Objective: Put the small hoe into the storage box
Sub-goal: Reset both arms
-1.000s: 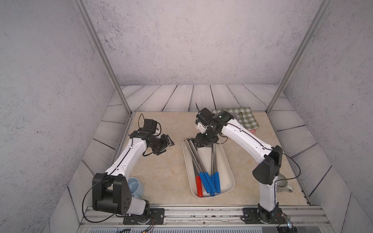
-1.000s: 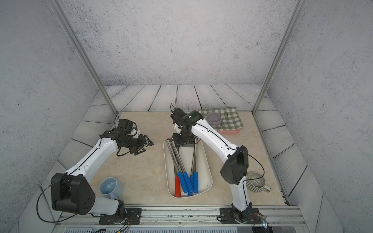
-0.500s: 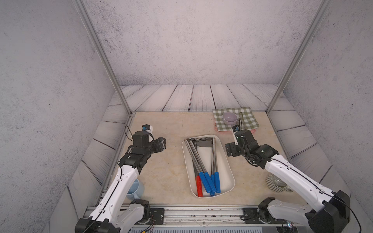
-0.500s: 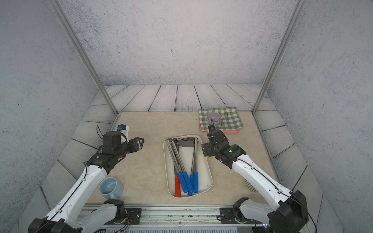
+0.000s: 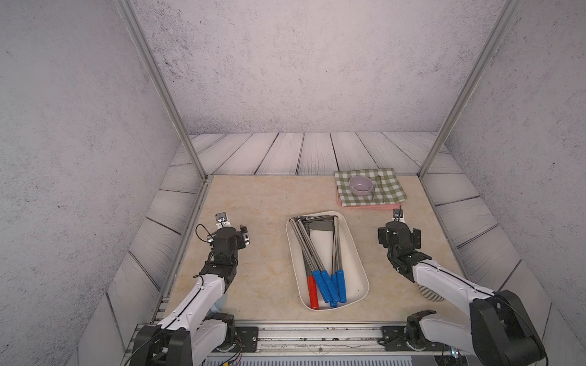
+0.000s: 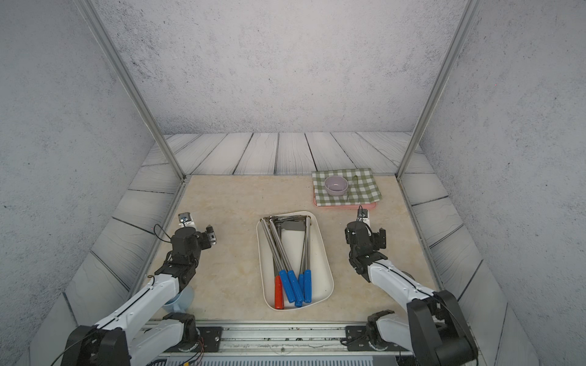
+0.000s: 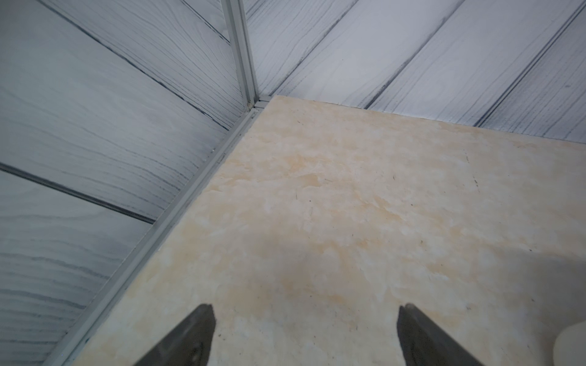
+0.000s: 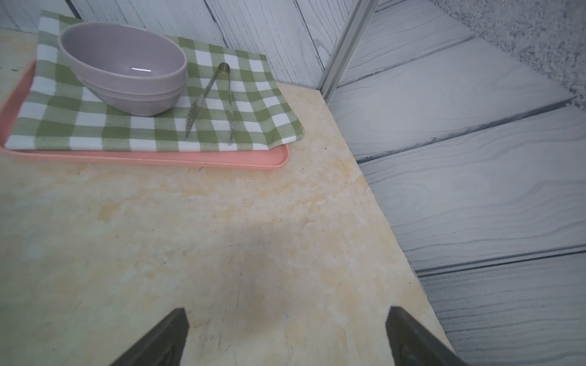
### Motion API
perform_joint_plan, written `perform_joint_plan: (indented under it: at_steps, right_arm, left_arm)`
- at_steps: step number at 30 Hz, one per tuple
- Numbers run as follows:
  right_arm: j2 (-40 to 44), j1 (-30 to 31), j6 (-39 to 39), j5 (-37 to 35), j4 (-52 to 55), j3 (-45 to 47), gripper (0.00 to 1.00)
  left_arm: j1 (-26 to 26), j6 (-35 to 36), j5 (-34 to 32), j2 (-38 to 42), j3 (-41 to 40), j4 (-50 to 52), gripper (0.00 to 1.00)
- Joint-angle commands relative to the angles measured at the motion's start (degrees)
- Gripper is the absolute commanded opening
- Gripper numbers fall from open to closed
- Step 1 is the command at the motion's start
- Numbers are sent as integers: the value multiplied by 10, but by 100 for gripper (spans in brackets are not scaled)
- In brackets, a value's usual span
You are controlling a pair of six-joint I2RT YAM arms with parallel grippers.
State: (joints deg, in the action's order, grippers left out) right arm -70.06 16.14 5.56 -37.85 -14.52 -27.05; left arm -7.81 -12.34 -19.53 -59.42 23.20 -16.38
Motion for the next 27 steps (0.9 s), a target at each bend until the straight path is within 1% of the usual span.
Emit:
perform_joint_plan:
  at_steps: [1,3,4,7,9,10,12,13,14,15,16,17,20,21,23,26,27]
  right_arm:
    - [-33,-30,12,16,-153,26,99]
    - [-66,-49,8,28,-205,34,99]
    - [-75,-54,3,33,-206,27,99]
    - [-109,-80,-13,89,-257,30,99]
    - [-149,-95,-10,110,-328,43,99]
    - [-154,-100,-13,128,-331,40,99]
    - [-154,-110,-10,170,-286,26,99]
    - [-171,-117,-3,177,-304,31,99]
    - [-190,-123,-5,179,-349,36,99]
    - [-194,-128,-2,189,-348,31,99]
    - [-184,-130,4,193,-319,26,99]
    - [-183,-130,4,196,-313,25,99]
    - [-183,-131,4,195,-315,25,99]
    - [-182,-131,3,195,-314,25,99]
    - [-182,-131,2,193,-316,26,99]
    - [-182,-131,1,195,-313,25,99]
    - [-182,-131,1,195,-313,26,99]
  left_arm:
    - [15,19,-48,-27,-19,-75,92]
    - [24,18,-50,-40,-33,-107,92]
    - [29,18,-48,-46,-41,-128,92]
    - [45,17,-36,-83,-54,-189,92]
    - [53,18,-16,-99,-52,-213,92]
    - [59,21,-6,-112,-53,-237,91]
    - [66,34,4,-130,-41,-243,90]
    - [71,38,14,-136,-37,-242,89]
    - [77,44,24,-149,-37,-261,88]
    - [79,46,30,-165,-38,-279,88]
    - [83,47,37,-184,-39,-300,88]
    - [85,49,44,-200,-38,-316,88]
    - [85,57,62,-244,-30,-338,88]
    - [85,58,59,-268,-28,-362,89]
    - [85,78,79,-302,-19,-405,90]
    - [83,68,80,-268,14,-277,92]
    - [83,73,81,-281,6,-317,98]
